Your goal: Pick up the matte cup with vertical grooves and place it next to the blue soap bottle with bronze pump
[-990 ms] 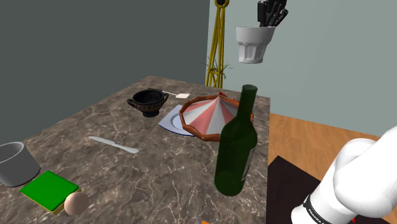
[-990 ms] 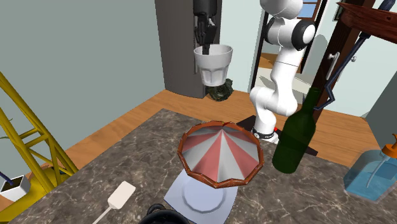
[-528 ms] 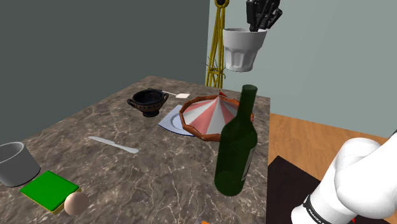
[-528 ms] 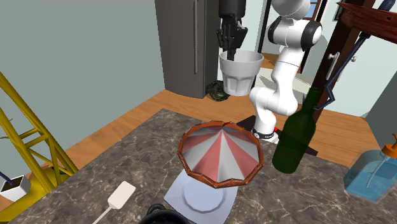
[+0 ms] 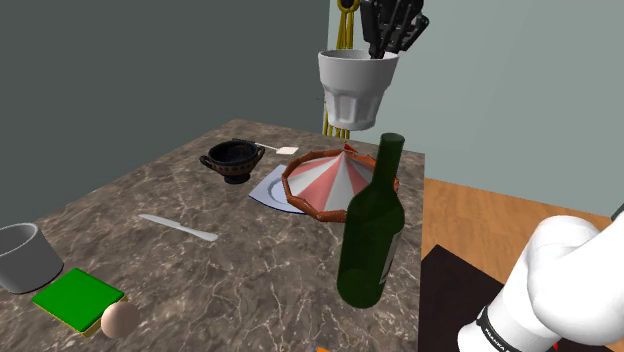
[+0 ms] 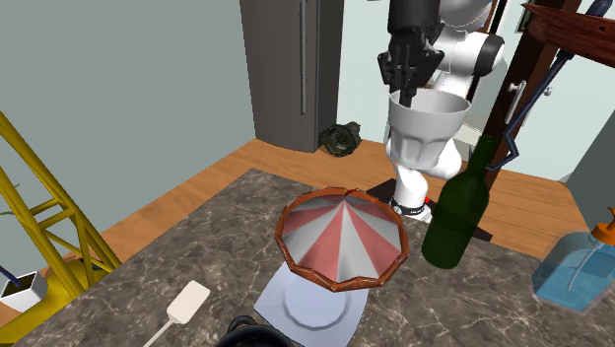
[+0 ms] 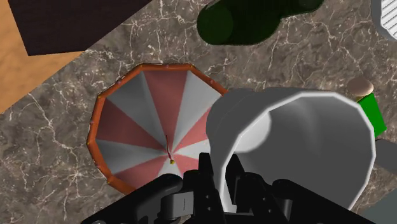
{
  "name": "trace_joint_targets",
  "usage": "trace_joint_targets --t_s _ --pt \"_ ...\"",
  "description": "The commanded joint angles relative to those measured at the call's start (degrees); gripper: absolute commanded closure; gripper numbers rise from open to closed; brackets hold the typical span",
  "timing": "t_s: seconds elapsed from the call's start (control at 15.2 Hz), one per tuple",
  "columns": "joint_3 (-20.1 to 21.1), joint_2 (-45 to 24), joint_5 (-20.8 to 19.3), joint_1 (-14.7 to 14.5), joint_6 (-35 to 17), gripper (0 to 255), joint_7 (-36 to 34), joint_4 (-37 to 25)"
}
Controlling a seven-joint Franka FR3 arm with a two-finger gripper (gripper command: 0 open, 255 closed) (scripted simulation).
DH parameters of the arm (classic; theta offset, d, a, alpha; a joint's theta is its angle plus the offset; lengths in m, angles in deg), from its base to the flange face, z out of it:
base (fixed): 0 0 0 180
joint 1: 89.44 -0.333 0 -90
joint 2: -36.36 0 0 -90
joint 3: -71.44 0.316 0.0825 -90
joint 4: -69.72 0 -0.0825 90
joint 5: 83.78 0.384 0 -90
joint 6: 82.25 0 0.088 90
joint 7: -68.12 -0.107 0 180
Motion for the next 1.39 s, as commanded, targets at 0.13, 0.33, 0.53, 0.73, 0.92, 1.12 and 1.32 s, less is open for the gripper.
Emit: trace_joint_targets --t_s 0.13,0.33,0.53,0.73,0.92,1.12,1.32 --pt "4.9 -0.6 1.1 -1.3 -0.3 255 -6.4 -1.2" --pt "8.5 -1.7 1.7 -2.2 -1.0 255 -10.9 -2.4" --pt "12.2 -3.5 1.9 -3.1 -1.7 255 -15.5 -4.3" --pt "16.1 -5.9 1.7 -4.0 -2.3 255 -20.2 -6.8" --pt "20.3 -9.1 0.8 -4.9 -2.8 255 -25.2 -10.1" --pt "24.7 -13.3 -1.1 -6.0 -3.0 255 -30.5 -14.2" --pt "29.6 -18.6 -4.4 -7.6 -2.8 255 -36.2 -19.5"
